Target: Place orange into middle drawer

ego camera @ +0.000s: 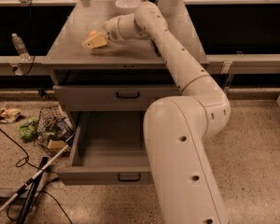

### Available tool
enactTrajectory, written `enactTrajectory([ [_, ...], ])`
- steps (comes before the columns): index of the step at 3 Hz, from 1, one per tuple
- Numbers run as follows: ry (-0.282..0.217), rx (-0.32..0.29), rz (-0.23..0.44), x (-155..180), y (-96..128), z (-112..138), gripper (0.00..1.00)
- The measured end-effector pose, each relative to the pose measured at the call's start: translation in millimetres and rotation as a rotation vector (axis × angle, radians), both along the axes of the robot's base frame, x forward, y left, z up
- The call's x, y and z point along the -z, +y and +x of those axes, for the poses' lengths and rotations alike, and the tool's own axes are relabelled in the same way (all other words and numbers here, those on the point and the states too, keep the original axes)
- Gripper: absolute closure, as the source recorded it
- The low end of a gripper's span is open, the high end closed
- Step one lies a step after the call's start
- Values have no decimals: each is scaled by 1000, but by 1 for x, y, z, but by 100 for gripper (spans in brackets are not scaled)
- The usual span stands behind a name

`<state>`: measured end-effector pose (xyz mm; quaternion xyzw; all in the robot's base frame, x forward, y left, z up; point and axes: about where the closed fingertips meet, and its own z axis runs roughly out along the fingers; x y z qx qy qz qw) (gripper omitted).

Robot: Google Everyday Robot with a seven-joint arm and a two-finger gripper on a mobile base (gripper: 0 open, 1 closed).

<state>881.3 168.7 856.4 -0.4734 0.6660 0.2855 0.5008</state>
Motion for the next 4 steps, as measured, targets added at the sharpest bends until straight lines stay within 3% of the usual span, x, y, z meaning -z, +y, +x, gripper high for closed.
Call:
enactTrajectory([
  [1,2,5,5,5,3,7,44],
  [2,-11,2,31,-5,-13,3,75],
  [3,-18,-31,47,-30,-48,-28,98],
  [4,-35,9,70,-80,-101,-69,100],
])
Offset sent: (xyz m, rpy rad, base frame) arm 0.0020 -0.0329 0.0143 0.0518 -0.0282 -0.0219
